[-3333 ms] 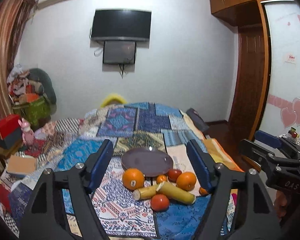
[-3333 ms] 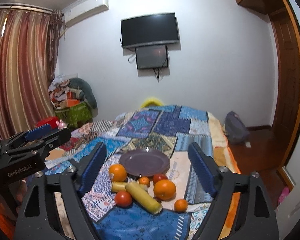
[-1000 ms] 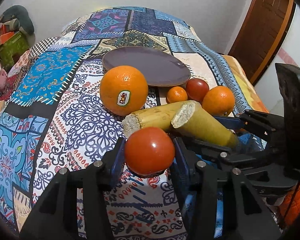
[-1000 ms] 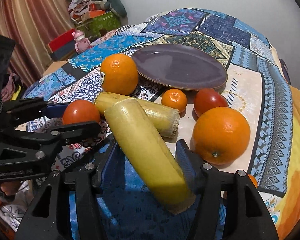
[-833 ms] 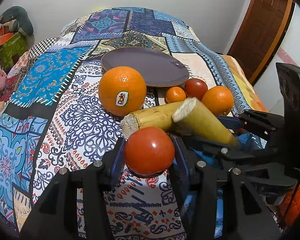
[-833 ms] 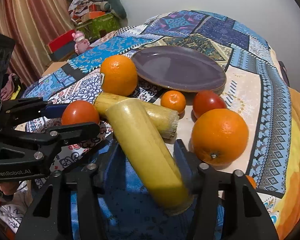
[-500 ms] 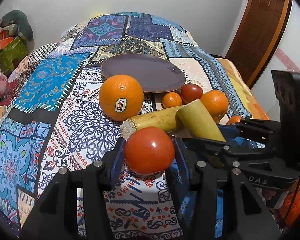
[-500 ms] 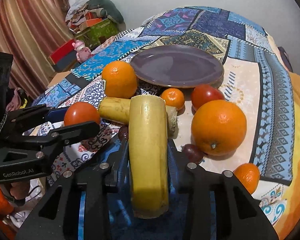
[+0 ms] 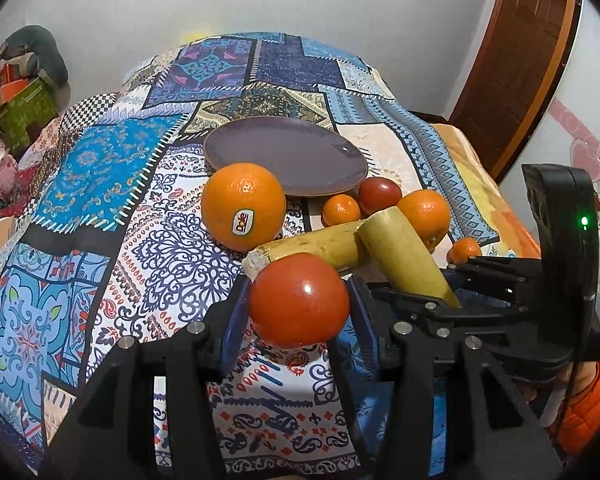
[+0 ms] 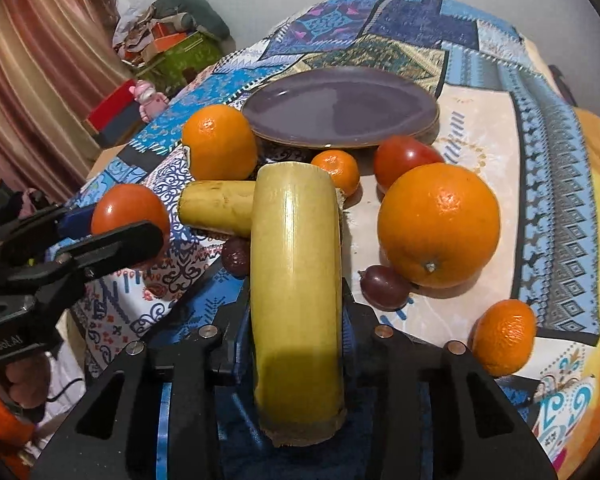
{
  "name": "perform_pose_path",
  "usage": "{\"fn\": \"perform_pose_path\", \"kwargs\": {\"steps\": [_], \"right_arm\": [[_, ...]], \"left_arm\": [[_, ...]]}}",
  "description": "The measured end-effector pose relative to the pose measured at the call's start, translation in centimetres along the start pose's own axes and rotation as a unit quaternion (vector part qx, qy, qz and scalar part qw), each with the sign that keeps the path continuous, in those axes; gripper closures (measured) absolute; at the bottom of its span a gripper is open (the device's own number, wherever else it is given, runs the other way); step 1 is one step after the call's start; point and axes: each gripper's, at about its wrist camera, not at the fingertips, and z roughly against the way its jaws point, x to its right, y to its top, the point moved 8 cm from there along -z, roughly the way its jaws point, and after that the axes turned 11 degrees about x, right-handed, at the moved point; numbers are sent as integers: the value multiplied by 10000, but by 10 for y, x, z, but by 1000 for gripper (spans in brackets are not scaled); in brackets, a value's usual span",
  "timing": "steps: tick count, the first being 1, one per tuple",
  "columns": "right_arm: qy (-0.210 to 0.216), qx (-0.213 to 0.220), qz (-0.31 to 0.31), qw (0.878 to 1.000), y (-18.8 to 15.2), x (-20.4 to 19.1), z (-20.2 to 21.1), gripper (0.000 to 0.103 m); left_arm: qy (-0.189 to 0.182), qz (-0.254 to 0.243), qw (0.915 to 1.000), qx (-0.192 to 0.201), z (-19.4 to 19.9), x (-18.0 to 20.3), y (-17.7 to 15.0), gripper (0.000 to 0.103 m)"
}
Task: Organize fruits
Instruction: 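Lift the tomato with the left tool while the right tool carries the stalk over the plate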
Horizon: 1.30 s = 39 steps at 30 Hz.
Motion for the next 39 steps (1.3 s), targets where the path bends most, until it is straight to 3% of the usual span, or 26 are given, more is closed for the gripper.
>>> {"fn": "perform_pose_path", "kwargs": {"steps": [5, 20, 30, 39], "right_arm": [[159, 77, -76, 9998, 4, -7, 7, 69], [-102, 744, 136, 9971, 55, -9, 36, 69], [-351, 1179, 232, 9921, 108, 3, 36, 69], [-601, 1254, 400, 9895, 147, 22, 14, 69]], "left_arm": [[28, 4, 10000, 76, 5, 0, 7, 55], [154, -52, 9977, 662, 23, -8, 59, 55], [271, -44, 9955, 904, 0, -22, 105, 55], [343, -10, 9960, 821, -40, -43, 134, 55]]}}
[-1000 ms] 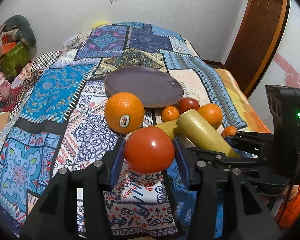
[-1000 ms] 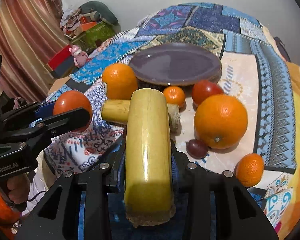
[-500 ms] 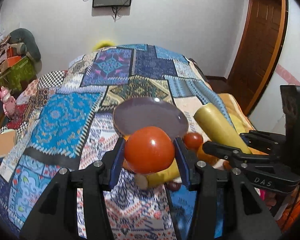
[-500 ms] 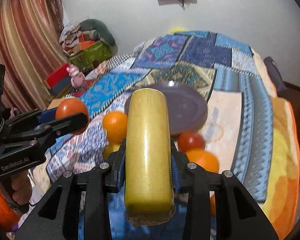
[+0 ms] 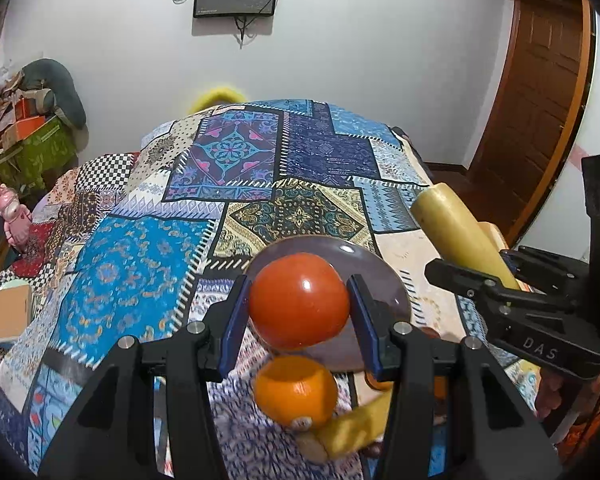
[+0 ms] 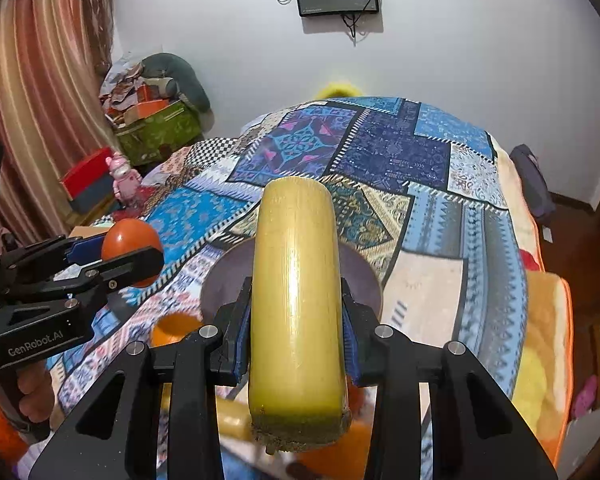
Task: Organize fruits
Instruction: 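Lift the tomato with the left tool while the right tool carries the stalk over the plate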
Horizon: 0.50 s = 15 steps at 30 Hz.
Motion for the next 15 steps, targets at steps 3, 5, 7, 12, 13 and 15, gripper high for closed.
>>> {"fn": "perform_pose_path", "kwargs": {"steps": [3, 5, 7, 12, 13, 15], "right_arm": [[-56, -30, 102, 9999, 5, 4, -13, 69], [-91, -68, 148, 9998, 8, 8, -22, 69], [-161, -90, 217, 9996, 9, 11, -31, 69], [-177, -314, 240, 9991, 8, 18, -54, 69], [-189, -373, 267, 9988, 6, 20, -59, 69], [-146, -518, 254, 9982, 2, 22, -68, 69]], "left_arm": [[2, -69, 9999, -90, -18, -3, 4, 55], [19, -104, 9998, -149, -27, -6, 5, 55], [47, -136, 9997, -206, -39, -8, 5, 55], [151, -195, 9988, -411, -72, -15, 2, 55], [171, -213, 9985, -482, -79, -17, 1, 55], [201, -236, 9977, -607, -91, -19, -2, 55]]}}
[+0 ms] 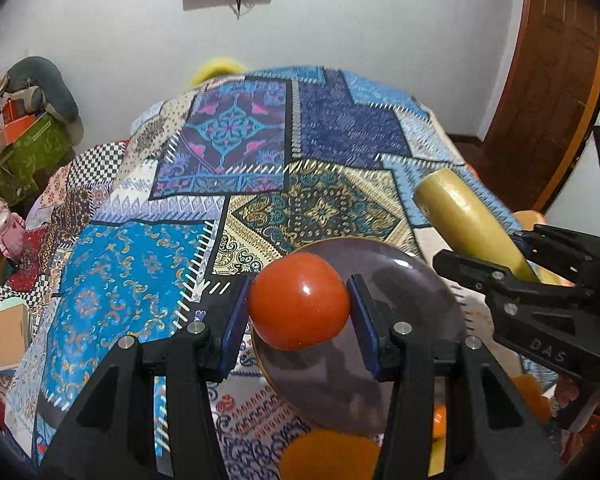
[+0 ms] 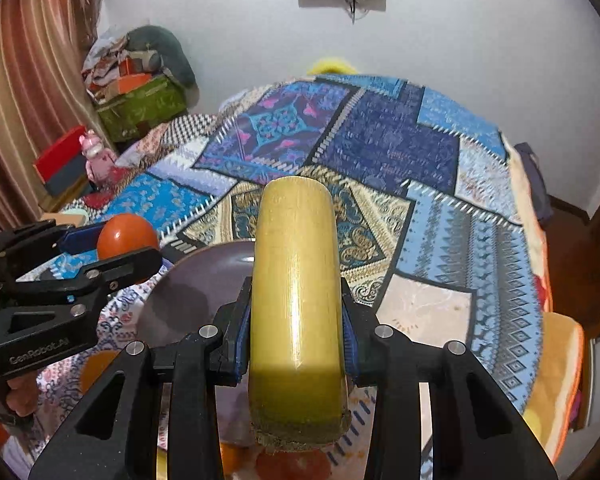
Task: Organize fruits
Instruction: 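Lift the tomato with the left tool while the right tool carries the stalk over the plate, then lower the tomato onto the purple plate and open the left tool while the right tool releases the stalk there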
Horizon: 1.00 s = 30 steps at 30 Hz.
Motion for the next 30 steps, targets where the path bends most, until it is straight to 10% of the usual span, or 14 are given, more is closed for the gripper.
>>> {"fn": "perform_pose_path", "kwargs": {"steps": [30], "right_arm": [[297, -1656, 313, 9853, -43, 8, -68, 69]], "left_arm": [[-267, -112, 9917, -1253, -74, -2, -32, 54]]}}
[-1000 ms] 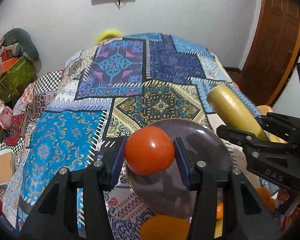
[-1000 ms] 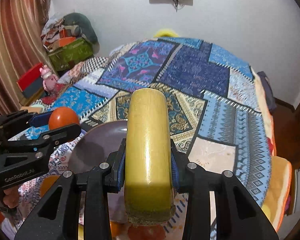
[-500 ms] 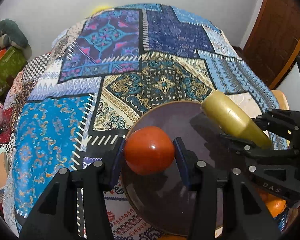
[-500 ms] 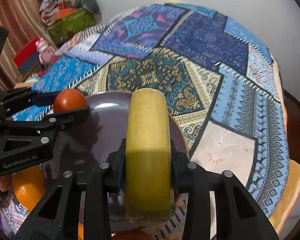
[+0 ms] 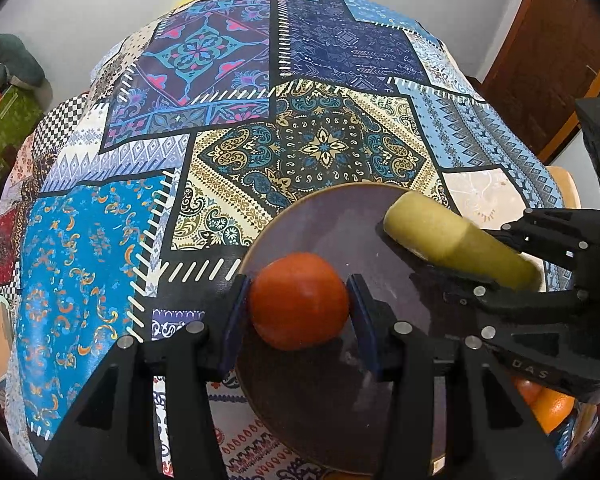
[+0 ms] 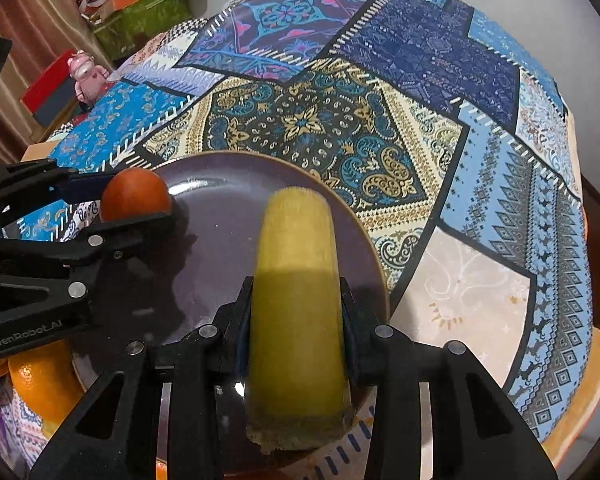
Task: Organize fruits
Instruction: 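Lower the tomato onto the purple plate and open the left tool while the right tool releases the stalk there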
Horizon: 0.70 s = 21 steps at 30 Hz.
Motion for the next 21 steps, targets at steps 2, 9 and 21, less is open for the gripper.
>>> {"fn": "perform_pose_path", "kwargs": {"steps": [2, 9, 21], "right_arm": [[19, 44, -26, 10000, 1, -1, 3, 68], [-99, 276, 81, 9995, 11, -5, 18, 66], [-254, 1238, -98, 9919, 27, -12, 101, 53]], "left_arm": [[-38, 30, 10000, -1, 1, 0, 0, 52], [129, 37, 9992, 368, 29, -3, 9, 46], [247, 101, 9907, 1335, 118, 3, 20, 43]]}}
